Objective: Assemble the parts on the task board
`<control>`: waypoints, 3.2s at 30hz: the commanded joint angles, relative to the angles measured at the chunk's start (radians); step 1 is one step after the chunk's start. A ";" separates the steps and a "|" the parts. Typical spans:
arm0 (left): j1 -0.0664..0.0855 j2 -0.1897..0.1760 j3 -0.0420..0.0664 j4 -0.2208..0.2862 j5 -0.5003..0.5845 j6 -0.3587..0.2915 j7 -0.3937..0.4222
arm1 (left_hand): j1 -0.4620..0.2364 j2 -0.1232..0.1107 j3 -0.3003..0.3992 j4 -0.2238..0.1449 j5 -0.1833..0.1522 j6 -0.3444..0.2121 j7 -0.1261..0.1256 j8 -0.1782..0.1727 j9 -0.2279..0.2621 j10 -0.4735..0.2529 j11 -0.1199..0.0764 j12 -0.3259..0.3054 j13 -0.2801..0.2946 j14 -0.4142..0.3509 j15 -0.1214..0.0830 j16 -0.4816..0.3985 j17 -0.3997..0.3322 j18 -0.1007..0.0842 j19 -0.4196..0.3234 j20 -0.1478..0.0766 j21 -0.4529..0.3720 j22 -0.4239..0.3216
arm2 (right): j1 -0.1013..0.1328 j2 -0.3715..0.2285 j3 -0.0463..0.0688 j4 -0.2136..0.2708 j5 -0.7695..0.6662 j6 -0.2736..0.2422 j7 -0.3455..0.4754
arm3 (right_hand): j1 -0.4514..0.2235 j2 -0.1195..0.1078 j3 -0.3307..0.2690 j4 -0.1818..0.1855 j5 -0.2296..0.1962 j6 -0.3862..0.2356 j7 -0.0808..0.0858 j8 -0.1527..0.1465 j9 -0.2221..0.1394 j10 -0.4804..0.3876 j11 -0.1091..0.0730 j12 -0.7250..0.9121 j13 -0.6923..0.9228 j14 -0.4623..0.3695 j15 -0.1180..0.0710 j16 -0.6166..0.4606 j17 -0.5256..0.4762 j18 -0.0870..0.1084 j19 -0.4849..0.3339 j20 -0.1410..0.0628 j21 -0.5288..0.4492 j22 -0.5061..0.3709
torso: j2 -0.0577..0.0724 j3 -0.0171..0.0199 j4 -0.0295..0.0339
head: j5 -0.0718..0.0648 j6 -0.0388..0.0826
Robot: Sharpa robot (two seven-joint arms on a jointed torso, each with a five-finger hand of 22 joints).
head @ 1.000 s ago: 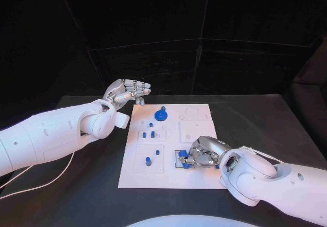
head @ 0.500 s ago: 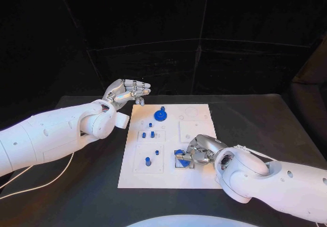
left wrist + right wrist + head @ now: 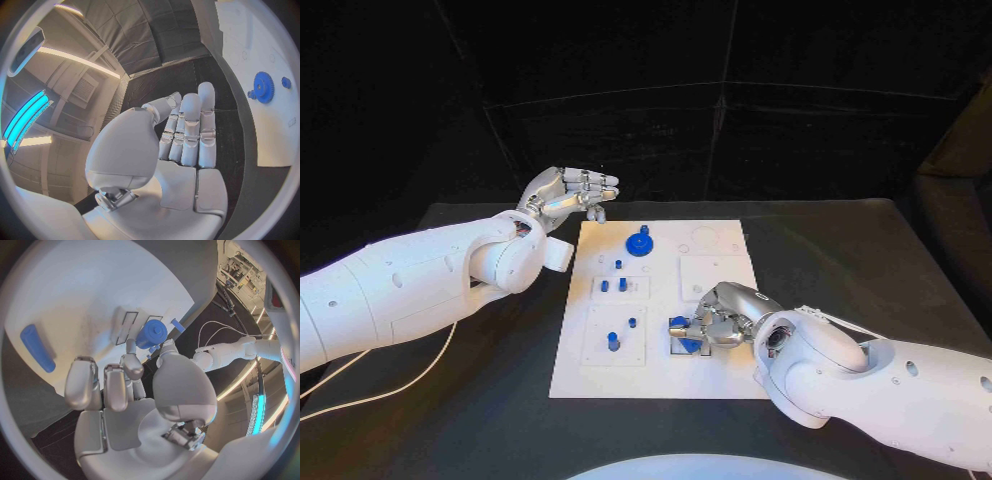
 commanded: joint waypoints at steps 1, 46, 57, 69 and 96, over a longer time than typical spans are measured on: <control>0.001 0.001 0.001 0.001 0.001 0.003 0.009 | -0.006 0.008 -0.006 -0.002 0.002 0.003 0.000 0.002 -0.001 -0.006 -0.002 0.004 -0.002 -0.007 -0.001 -0.005 -0.001 0.014 -0.006 -0.002 -0.006 -0.001 | 0.001 -0.003 0.000 0.011 -0.015 -0.014 0.018 | 0.003 -0.003 0.017 0.000 0.007 -0.006 0.001 -0.002 0.003 -0.004 -0.002 -0.002 0.001 0.047 0.005 -0.005 0.002 0.003 -0.004 -0.001 -0.005 0.003 | 0.000 0.0009 -0.0001 | -0.001 0.000; 0.001 -0.002 0.000 -0.001 0.001 0.004 0.007 | -0.006 0.008 -0.006 -0.002 0.002 0.003 0.000 0.002 -0.001 -0.006 -0.002 0.004 -0.002 -0.007 -0.001 -0.005 -0.001 0.014 -0.006 -0.002 -0.006 -0.001 | 0.001 -0.034 0.000 0.025 -0.032 0.031 0.044 | 0.285 0.114 0.085 -0.132 0.050 0.043 -0.020 0.021 0.032 0.037 -0.023 0.031 0.051 0.062 -0.012 0.031 0.086 -0.012 0.024 -0.017 0.037 0.086 | 0.000 0.0002 -0.0012 | -0.001 -0.006; 0.001 -0.005 0.000 -0.001 0.001 0.004 0.006 | -0.006 0.008 -0.006 -0.002 0.002 0.003 0.000 0.002 -0.001 -0.006 -0.002 0.004 -0.002 -0.007 -0.001 -0.005 -0.001 0.014 -0.006 -0.002 -0.006 -0.001 | 0.001 -0.068 0.000 0.059 0.015 0.036 0.168 | 0.237 0.085 0.046 -0.111 0.091 0.045 -0.018 0.020 0.034 0.041 -0.021 0.037 0.060 0.064 -0.010 0.036 0.098 -0.013 0.025 -0.015 0.041 0.094 | 0.000 0.0011 -0.0010 | 0.001 -0.007; 0.001 -0.004 0.000 -0.001 0.001 0.005 0.006 | -0.006 0.008 -0.006 -0.002 0.002 0.003 0.000 0.002 -0.001 -0.006 -0.002 0.004 -0.002 -0.007 -0.001 -0.005 -0.001 0.014 -0.006 -0.002 -0.006 -0.001 | 0.001 -0.073 0.000 0.053 0.022 0.098 0.170 | 0.255 0.084 0.043 -0.123 0.080 0.047 -0.021 0.021 0.036 0.043 -0.023 0.039 0.063 0.065 -0.011 0.039 0.105 -0.014 0.027 -0.015 0.044 0.101 | 0.001 0.0003 0.0015 | -0.001 -0.007; 0.001 -0.005 0.000 0.000 0.001 0.004 0.006 | -0.006 0.008 -0.006 -0.002 0.002 0.003 0.000 0.002 -0.001 -0.006 -0.002 0.004 -0.002 -0.007 -0.001 -0.005 -0.001 0.014 -0.006 -0.002 -0.006 -0.001 | 0.001 -0.050 0.000 0.022 -0.022 0.022 0.116 | 0.286 0.112 0.049 -0.144 0.085 0.055 -0.026 0.026 0.040 0.044 -0.027 0.039 0.067 0.066 -0.015 0.041 0.110 -0.015 0.028 -0.019 0.047 0.107 | 0.000 0.0009 -0.0008 | 0.000 -0.010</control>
